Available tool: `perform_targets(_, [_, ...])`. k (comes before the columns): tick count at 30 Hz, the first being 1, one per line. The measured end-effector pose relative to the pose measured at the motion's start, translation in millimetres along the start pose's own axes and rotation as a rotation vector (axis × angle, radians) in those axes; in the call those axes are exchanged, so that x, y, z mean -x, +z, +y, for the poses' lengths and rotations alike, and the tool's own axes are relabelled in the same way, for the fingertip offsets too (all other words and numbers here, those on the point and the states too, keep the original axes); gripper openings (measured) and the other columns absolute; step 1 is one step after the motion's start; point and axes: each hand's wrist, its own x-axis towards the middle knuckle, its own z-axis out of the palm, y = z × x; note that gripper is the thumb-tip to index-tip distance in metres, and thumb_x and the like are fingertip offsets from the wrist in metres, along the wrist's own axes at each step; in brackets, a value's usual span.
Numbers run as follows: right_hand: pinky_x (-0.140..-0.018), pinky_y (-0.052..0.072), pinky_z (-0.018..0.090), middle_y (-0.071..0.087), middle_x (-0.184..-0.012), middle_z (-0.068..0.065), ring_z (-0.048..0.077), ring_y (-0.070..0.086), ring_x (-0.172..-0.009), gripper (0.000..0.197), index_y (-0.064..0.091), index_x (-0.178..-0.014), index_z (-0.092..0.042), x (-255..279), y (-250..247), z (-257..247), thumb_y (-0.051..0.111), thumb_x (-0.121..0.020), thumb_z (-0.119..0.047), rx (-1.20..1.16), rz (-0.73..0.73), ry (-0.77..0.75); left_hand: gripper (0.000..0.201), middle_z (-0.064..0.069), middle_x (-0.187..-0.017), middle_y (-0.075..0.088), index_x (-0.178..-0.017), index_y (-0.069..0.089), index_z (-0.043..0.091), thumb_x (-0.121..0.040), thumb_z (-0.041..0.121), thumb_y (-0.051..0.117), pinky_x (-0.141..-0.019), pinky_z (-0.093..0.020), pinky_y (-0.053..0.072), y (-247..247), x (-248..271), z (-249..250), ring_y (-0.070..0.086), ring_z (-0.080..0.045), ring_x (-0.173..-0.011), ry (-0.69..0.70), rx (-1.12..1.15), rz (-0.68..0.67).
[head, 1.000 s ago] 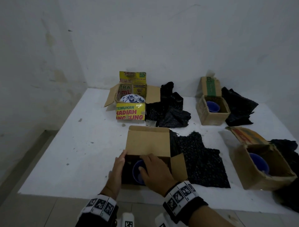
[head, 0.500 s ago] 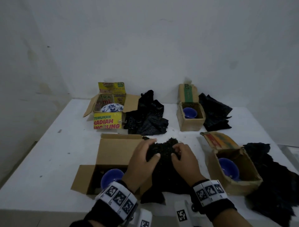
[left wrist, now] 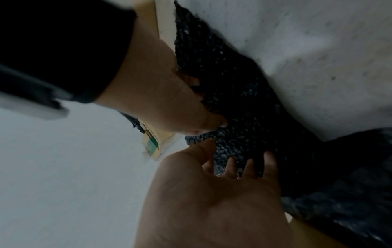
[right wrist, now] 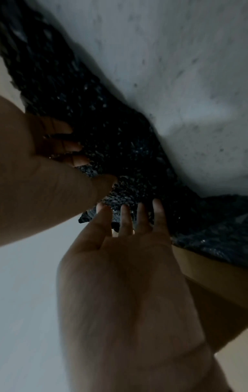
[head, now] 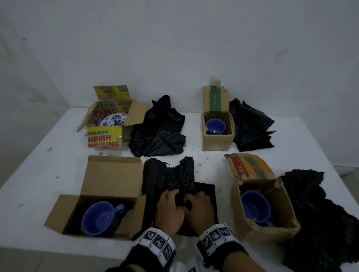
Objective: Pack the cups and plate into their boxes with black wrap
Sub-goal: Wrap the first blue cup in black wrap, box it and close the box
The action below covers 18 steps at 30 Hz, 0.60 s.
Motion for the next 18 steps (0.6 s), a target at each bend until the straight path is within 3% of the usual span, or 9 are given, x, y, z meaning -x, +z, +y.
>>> perform_targets(4, [-0.062,0.037,0.028,0.049,-0.093,0.006,0.024,0.049,-0.084,0.006,0.052,-0.085,-0.018,0,-10,8,0.054,-0.085,-0.024,-0.196,-0.006,-0.05,0.059,-0.006,-0.145,0.028,-0.139,0.032,0.027,-0.086,0.003,0.044,-0.106,-0.034,0.036,1,1,11,0.035,-0.023,-0.13,-0.017,0.024,0.007])
perform_targets(7, [-0.055,0.03,0.025,0.041,-0.082,0.002,0.018,0.041,-0.067,0.022,0.036,-0.072,-0.019,1,-25,9,0.054,-0.085,-0.018,-0.369,-0.043,-0.048,0.071,-0.007,-0.141,0.032,-0.139,0.03,0.032,-0.079,-0.002,0.048,-0.103,-0.034,0.04,-5,1,22,0.041,-0.023,-0.125,0.037,0.049,-0.005])
perform_targets(13, [-0.055,0.028,0.03,0.041,-0.068,0.006,0.017,0.037,-0.06,0.017,0.037,-0.074,-0.014,16,-67,-2,0.046,-0.087,-0.007,-0.649,0.054,-0.015,0.088,-0.004,-0.136,0.035,-0.14,0.023,0.042,-0.072,-0.004,0.054,-0.094,-0.038,0.048,-32,5,45,0.047,-0.023,-0.118,0.224,-0.021,-0.092])
perform_targets(18, [-0.054,0.028,0.03,0.038,-0.066,0.008,0.018,0.036,-0.059,0.023,0.036,-0.073,-0.013,24,-110,-20,0.039,-0.084,0.007,-0.769,0.144,-0.049,0.084,0.0,-0.145,0.02,-0.139,0.028,0.039,-0.073,-0.003,0.057,-0.098,-0.027,0.042,-61,23,66,0.038,-0.022,-0.129,0.394,-0.134,-0.131])
